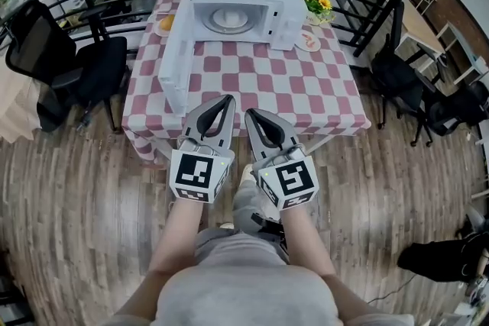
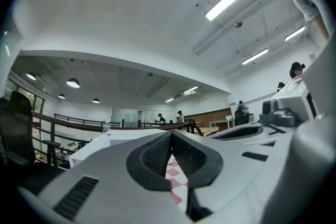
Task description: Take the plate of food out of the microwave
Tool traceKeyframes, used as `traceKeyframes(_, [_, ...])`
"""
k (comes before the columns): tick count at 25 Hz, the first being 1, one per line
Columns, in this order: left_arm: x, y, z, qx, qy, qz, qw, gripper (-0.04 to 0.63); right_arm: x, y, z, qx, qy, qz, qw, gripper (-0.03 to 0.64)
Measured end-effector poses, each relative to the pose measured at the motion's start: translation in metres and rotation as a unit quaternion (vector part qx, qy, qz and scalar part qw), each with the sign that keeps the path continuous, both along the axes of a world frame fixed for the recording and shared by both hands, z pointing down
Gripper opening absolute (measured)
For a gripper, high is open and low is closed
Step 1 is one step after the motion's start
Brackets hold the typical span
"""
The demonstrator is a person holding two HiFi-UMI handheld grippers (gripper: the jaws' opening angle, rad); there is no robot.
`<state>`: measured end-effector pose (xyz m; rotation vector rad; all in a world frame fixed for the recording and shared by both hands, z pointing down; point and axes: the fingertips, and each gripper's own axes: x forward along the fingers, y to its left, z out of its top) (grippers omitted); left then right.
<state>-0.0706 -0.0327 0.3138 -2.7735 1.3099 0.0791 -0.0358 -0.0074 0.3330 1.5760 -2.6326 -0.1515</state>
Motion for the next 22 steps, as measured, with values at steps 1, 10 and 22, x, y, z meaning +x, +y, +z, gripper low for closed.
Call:
traceKeyframes(1, [0.001, -0.006, 0.001, -0.001, -0.001, -0.001, 1.0000, 0.002, 0.001, -0.006, 0.001, 0.000, 0.000, -0.002, 1.000, 0.021])
traceKeyframes(10, [0.021, -0.066, 0.016, -0.017, -0.008, -0.007, 0.9998, 0.002, 0.022, -0.065, 0.011, -0.010, -0.007, -0.004, 1.000, 0.021])
traceKeyframes(22, [0.048, -0.165, 0.028, -0.038, -0.022, -0.031, 0.9986, 0.002, 0.049, -0.161, 0.019, -0.018, -0.015, -0.019, 1.000, 0.021])
